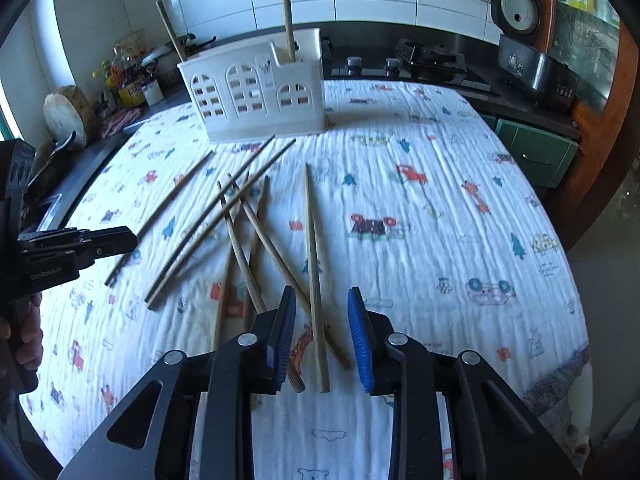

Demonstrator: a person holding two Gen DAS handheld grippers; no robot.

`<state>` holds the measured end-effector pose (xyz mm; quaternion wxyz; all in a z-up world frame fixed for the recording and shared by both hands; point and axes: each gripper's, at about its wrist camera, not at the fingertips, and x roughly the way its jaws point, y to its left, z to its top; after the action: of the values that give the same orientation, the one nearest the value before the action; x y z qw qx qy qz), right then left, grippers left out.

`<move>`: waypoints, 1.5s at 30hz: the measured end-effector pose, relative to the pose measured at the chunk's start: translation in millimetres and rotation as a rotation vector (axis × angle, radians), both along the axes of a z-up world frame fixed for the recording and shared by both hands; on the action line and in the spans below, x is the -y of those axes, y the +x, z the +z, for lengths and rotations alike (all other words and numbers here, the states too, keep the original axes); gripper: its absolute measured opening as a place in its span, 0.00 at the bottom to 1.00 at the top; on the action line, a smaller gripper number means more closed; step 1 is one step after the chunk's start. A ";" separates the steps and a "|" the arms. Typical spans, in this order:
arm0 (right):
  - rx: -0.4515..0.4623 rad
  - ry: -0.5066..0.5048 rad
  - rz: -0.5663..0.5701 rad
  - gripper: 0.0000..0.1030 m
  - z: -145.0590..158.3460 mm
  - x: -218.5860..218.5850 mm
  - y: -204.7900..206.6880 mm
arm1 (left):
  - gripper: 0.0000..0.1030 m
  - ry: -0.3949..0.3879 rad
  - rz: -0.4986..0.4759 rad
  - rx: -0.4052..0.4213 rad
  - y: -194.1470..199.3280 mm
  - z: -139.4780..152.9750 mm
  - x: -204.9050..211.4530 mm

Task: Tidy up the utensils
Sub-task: 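Move the left tool back to a chopstick pair and close it while the right tool approaches another chopstick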

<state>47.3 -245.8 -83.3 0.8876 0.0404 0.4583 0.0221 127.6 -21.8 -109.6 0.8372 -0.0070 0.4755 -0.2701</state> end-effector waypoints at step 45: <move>-0.104 0.007 -0.002 0.13 -42.1 7.4 39.4 | 0.13 0.049 -0.046 -0.090 28.3 -35.4 33.4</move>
<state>86.7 -253.2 -125.4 0.8625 0.0449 0.5037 0.0209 155.9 -55.2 -145.0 0.8083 0.0121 0.5192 -0.2773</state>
